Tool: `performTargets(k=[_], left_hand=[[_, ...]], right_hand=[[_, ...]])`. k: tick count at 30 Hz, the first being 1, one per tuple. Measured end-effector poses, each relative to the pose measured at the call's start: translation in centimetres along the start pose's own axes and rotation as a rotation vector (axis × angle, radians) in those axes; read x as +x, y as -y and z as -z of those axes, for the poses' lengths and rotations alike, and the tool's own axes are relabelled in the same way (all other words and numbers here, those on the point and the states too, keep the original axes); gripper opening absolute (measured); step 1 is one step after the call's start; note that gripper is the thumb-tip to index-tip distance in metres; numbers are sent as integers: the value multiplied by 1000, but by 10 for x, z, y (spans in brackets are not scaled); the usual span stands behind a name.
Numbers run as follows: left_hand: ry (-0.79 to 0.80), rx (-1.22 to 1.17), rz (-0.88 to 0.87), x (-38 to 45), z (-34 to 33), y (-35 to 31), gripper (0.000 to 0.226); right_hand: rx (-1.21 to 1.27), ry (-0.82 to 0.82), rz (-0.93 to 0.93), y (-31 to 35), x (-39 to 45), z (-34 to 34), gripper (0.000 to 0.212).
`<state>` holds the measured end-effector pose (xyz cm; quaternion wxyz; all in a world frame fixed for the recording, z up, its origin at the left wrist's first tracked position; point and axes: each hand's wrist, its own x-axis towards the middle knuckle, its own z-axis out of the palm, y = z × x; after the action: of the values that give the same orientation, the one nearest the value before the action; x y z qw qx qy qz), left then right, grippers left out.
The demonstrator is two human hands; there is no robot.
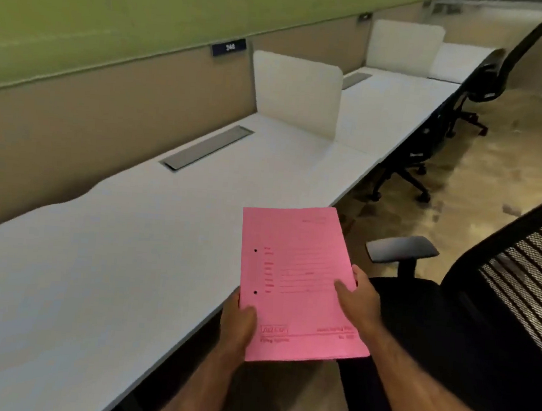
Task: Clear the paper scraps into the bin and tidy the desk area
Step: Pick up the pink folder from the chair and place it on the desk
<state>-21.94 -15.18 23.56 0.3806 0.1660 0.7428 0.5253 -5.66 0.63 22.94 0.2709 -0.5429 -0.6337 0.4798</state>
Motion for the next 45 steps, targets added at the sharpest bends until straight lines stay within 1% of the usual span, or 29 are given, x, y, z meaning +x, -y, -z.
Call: performTargets(k=[5, 6, 9, 13, 17, 20, 26, 30, 36, 41, 45], left_hand=[[-177, -127, -4, 2, 54, -12, 29], [-219, -149, 4, 4, 64, -13, 31], [-339, -181, 26, 15, 90, -12, 33], [-472, -239, 38, 36, 117, -15, 32], [-582, -264, 41, 85, 147, -24, 35], [-653, -251, 63, 121, 166, -30, 39], [-811, -255, 129, 218, 200, -40, 37], [-885, -223, 199, 280, 224, -49, 41], [-954, -162, 271, 365, 263, -58, 44], [-934, -81, 329, 426, 297, -56, 45], [-917, 11, 370, 469, 317, -50, 55]], right_hand=[[-157, 176, 134, 49, 13, -45, 21], [-205, 204, 151, 56, 17, -54, 22], [-330, 299, 204, 73, 27, -84, 40], [-363, 397, 232, 91, 43, -129, 52], [-381, 476, 272, 120, 81, -186, 52], [-392, 506, 291, 143, 109, -221, 56], [-430, 637, 306, 185, 185, -310, 61], [-444, 726, 313, 209, 234, -368, 57], [-440, 817, 294, 233, 295, -453, 68], [-468, 858, 272, 237, 331, -511, 72], [-499, 866, 266, 237, 354, -549, 74]])
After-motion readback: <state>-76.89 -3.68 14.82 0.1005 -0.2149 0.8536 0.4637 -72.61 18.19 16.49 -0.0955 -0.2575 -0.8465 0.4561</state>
